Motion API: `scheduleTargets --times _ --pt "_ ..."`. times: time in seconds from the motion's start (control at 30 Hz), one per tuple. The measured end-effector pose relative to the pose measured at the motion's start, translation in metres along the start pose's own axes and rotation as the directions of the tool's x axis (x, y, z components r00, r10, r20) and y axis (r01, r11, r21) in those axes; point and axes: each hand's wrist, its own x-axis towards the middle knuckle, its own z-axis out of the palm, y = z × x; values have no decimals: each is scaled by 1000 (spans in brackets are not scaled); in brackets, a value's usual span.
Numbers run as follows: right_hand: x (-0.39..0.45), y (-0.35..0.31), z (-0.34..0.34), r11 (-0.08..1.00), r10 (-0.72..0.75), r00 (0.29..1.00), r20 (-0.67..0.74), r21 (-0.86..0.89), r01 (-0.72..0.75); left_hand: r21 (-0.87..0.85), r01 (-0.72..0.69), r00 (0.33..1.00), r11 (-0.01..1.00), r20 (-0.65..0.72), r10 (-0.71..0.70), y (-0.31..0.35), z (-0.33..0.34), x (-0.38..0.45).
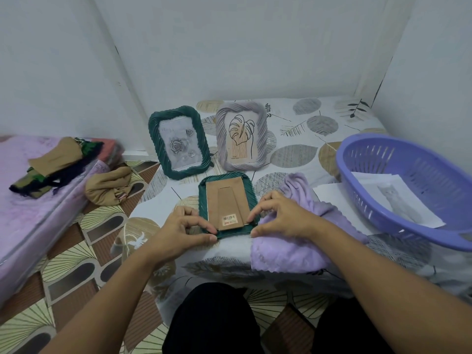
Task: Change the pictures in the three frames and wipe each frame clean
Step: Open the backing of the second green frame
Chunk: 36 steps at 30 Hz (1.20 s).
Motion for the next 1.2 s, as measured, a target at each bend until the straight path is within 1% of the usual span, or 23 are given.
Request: scheduleTargets --times 0.33,0.5,0.63,0.8,0.9,0.97,1.03,1.1,1.13,1.17,1.2 --pt "1 -3 -3 1000 5 999 40 -1 -5 12 2 1000 1000 -21 -2 -1 2 0" --pt "3 -1 -3 1000 7 998 66 -30 -5 -3 8 1000 1000 -20 -8 -2 1 2" --pt "4 -2 -4 998 6 996 84 -66 -1 17 13 1000 1000 -23 -12 -1 1 2" --pt "4 0 -2 998 7 997 81 -66 -1 5 21 1000 1000 -16 -21 0 1 0" --pt "3 -1 -3 1000 3 998 68 3 -3 -10 24 1000 1000 -2 -24 1 -1 0" --pt "4 0 -3 994 -4 999 41 106 0 -32 30 999 999 24 -29 5 -3 -1" --pt "5 2 -3 978 7 1000 13 208 -9 -135 54 996 989 80 -43 12 -8 -1" --pt "6 4 -2 965 32 999 -3 261 -30 -230 66 991 971 130 -37 17 -14 -2" --pt "7 4 -2 958 45 999 -11 284 -40 -242 65 993 968 110 -40 17 -17 0" --pt "8 4 -1 949 56 998 -21 312 -46 -230 64 998 971 40 -57 16 -20 4" --pt "10 4 0 938 62 998 -32 344 -47 -186 66 994 980 -72 -80 13 -21 9"
